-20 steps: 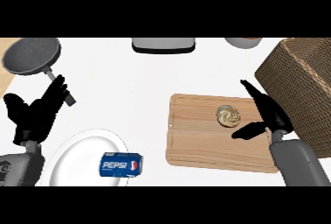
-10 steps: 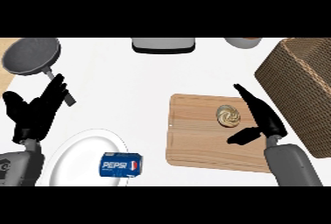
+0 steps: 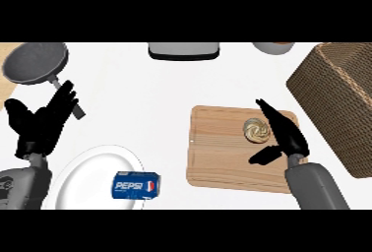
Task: Pick the cupcake from the cutting board and place it in the basket
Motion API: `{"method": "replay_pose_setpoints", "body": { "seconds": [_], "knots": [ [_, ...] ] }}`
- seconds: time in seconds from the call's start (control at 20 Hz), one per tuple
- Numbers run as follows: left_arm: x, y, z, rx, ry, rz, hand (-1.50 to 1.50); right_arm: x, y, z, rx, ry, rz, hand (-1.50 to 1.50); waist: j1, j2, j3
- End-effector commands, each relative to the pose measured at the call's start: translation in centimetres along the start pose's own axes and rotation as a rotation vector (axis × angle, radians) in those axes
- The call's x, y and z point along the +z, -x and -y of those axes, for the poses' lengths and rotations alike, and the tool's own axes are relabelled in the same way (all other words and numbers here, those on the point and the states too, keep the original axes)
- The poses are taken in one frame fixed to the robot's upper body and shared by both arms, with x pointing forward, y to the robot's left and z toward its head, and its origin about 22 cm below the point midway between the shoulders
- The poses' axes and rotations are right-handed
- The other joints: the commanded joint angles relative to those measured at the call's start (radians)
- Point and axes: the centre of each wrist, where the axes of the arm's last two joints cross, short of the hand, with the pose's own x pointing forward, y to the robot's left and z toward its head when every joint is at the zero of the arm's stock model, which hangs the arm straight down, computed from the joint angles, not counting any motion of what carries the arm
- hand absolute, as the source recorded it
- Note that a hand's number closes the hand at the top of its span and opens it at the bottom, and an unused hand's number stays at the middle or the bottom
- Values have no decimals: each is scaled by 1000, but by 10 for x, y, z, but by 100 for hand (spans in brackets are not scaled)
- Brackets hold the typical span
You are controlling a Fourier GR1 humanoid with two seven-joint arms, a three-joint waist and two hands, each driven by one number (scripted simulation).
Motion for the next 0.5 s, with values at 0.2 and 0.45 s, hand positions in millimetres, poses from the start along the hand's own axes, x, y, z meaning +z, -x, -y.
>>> {"method": "replay_pose_setpoints", "body": {
  "seconds": [0.2, 0.45],
  "knots": [
    [0, 4, 13, 3, -4, 3, 0, -20, -4, -15, 148, -58, 26, 150, 3, 1, 0],
    [-6, 13, -7, 3, -11, -33, 0, -11, -6, -30, 158, -62, 29, 150, -1, 0, 0]
  ]
}}
